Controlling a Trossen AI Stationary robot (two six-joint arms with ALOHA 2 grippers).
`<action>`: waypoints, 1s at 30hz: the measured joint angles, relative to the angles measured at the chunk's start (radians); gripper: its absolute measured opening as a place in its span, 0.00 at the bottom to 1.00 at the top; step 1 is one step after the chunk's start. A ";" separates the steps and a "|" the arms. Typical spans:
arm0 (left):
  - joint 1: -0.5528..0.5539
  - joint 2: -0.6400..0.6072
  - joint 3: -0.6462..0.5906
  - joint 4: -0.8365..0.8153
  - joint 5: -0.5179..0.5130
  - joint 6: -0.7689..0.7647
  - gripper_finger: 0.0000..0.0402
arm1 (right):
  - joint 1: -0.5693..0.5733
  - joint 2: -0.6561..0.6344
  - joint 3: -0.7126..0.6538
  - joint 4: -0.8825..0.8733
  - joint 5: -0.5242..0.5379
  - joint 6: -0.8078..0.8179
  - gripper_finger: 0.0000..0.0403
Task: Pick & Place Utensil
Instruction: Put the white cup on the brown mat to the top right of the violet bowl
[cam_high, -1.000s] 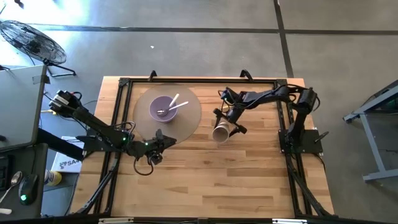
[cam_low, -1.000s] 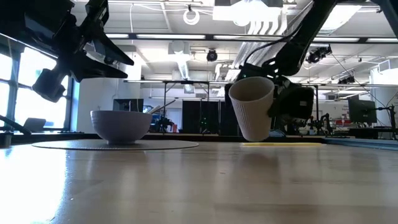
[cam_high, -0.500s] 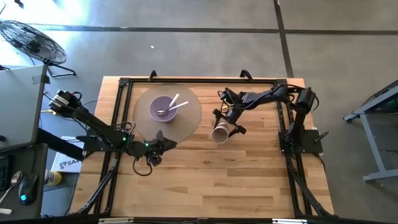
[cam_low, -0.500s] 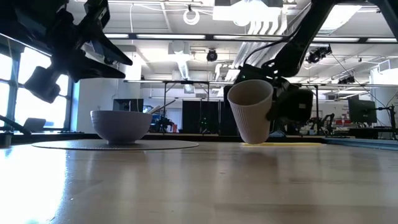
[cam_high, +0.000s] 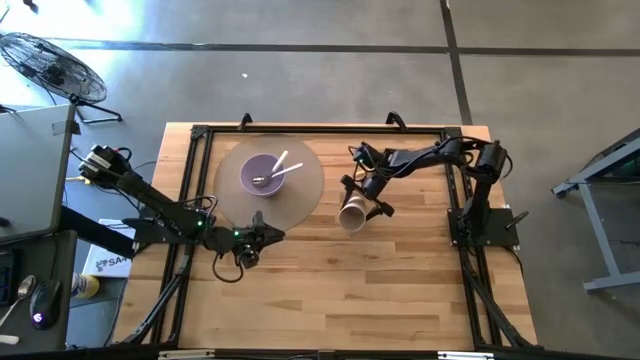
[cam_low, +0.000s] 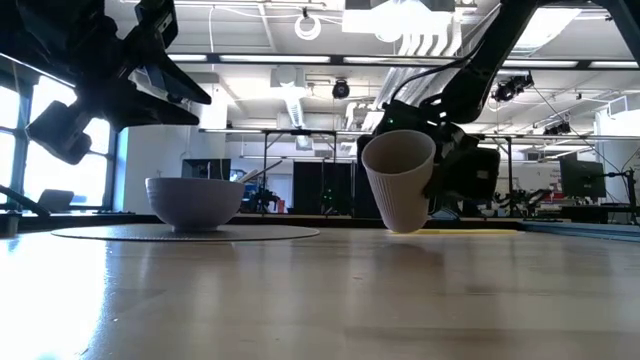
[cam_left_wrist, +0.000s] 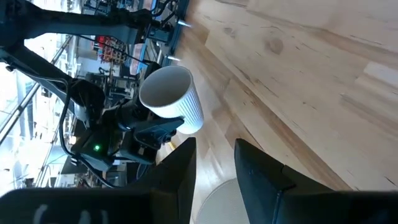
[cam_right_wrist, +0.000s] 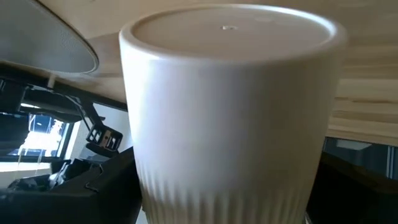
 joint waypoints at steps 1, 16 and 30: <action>0.000 0.000 0.000 0.001 0.000 0.000 0.26 | 0.000 0.000 0.000 0.002 0.005 -0.008 0.84; 0.000 0.000 0.000 -0.015 0.008 0.000 0.26 | -0.005 0.000 0.000 0.079 0.029 -0.069 0.84; 0.000 0.000 0.000 -0.020 0.009 0.000 0.26 | -0.003 -0.001 0.001 0.097 0.016 -0.068 0.84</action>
